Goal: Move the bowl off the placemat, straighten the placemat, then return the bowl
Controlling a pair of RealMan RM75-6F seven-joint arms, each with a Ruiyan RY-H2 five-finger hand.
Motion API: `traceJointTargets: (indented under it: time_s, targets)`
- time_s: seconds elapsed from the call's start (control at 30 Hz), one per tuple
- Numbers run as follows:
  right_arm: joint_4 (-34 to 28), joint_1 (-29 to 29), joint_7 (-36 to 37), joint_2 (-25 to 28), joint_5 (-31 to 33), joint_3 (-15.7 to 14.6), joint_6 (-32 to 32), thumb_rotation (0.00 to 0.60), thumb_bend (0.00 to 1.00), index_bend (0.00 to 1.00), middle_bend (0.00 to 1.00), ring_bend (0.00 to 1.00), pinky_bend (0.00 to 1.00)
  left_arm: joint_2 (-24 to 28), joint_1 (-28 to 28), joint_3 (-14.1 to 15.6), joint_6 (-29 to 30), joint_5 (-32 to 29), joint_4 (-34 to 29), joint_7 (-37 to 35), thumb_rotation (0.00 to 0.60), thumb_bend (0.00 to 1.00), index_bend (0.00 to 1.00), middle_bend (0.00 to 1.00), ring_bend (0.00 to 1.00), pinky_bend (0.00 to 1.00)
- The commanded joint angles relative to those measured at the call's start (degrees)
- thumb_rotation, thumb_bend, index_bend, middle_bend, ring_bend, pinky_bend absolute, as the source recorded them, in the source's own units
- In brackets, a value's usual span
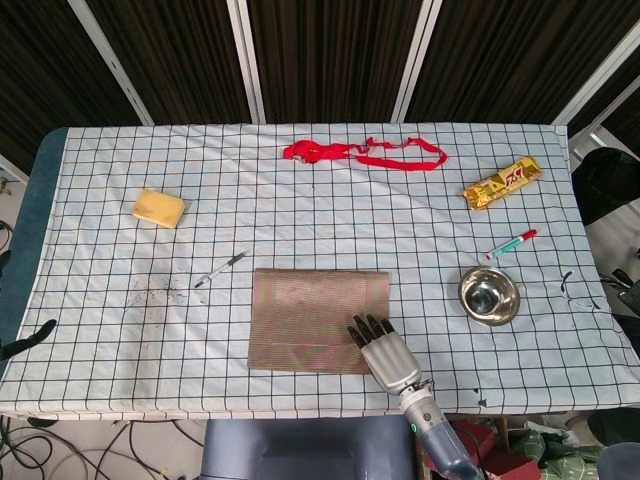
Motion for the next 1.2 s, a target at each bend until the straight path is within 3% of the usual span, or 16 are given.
traceJointTargets:
  time_s: [0.03, 0.5, 0.63, 0.8, 1.1, 1.2]
  targets:
    - [0.34, 0.11, 0.93, -0.53, -0.36, 0.39, 0.34, 0.6, 0.41, 0.12, 0.06, 0.08, 0.19, 0.01, 0.03, -0.04, 0.07, -0.03, -0.02, -0.16, 0.6, 0.02, 0.0, 0.0, 0.0, 0.0]
    - [1.73, -1.51, 9.45, -3.65, -4.44, 2.36, 4.85, 0.6, 0.41, 0.16, 0.08, 0.08, 0.19, 0.1, 0.04, -0.08, -0.06, -0.16, -0.22, -0.33, 0.6, 0.02, 0.0, 0.0, 0.0, 0.0]
    - [1.64, -1.72, 9.95, -3.53, -3.86, 2.61, 4.83, 0.6, 0.41, 0.29, 0.13, 0.1, 0.19, 0.09, 0.02, -0.02, -0.09, -0.09, -0.24, -0.26, 0.6, 0.02, 0.0, 0.0, 0.0, 0.0]
    - [2.78, -1.9, 10.95, -3.56, -4.49, 2.52, 5.06, 0.6, 0.41, 0.49, 0.28, 0.16, 0.2, 0.05, 0.02, -0.07, -0.11, -0.17, -0.25, -0.18, 0.6, 0.02, 0.0, 0.0, 0.0, 0.0]
    - [4.55, -2.29, 13.19, -3.6, -7.1, 2.21, 6.06, 0.6, 0.4, 0.68, 0.37, 0.21, 0.21, 0.02, 0.01, -0.01, -0.13, -0.07, -0.2, -0.11, 0.6, 0.02, 0.0, 0.0, 0.0, 0.0]
    - [4.5, -2.45, 13.7, -3.29, -7.45, 2.24, 6.19, 0.6, 0.4, 0.68, 0.37, 0.21, 0.21, 0.01, -0.01, 0.03, -0.15, 0.0, -0.2, -0.05, 0.6, 0.02, 0.0, 0.0, 0.0, 0.0]
